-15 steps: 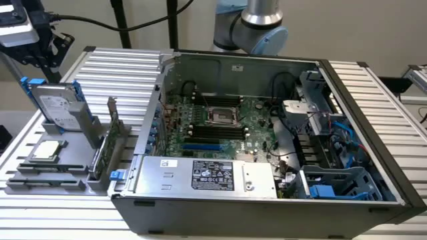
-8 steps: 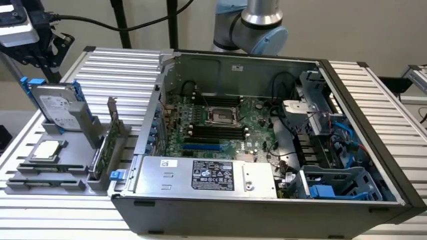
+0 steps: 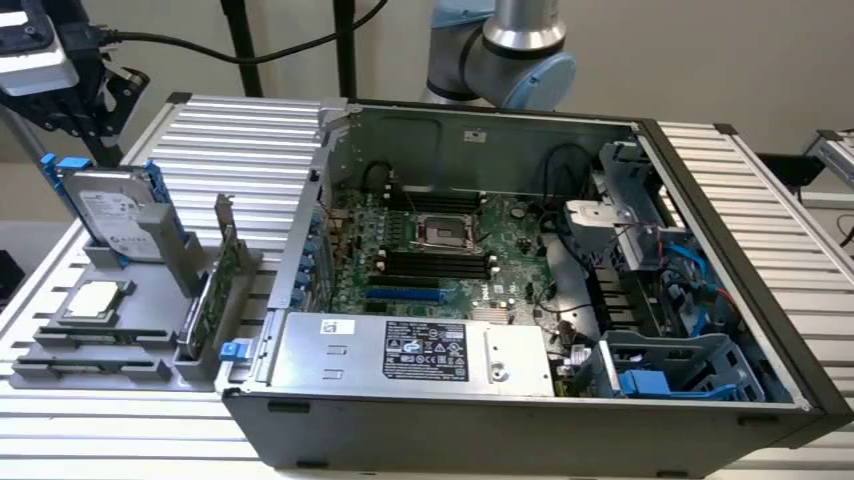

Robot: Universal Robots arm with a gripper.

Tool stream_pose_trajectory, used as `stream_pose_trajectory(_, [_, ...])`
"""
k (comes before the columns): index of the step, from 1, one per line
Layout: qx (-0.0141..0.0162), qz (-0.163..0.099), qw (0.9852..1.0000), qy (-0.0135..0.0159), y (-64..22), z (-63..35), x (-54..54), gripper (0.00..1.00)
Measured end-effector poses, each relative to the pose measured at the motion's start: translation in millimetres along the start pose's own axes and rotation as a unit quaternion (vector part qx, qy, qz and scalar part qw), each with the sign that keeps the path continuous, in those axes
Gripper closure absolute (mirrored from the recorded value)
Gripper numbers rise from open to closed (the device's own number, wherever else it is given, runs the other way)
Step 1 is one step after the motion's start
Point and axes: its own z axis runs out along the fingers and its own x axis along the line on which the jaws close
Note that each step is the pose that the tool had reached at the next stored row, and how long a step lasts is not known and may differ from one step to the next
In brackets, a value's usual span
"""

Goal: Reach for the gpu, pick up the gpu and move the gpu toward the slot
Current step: 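Reach for the gpu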

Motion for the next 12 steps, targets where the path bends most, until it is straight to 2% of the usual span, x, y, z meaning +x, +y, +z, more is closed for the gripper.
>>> stream_pose_trajectory(5, [0.0, 0.0, 1.0, -0.0001, -15.7, 1.7, -8.4, 0.89])
stream_pose_trajectory(12, [0.0, 0.0, 1.0, -0.0001, -37.3, 6.5, -25.6, 0.89])
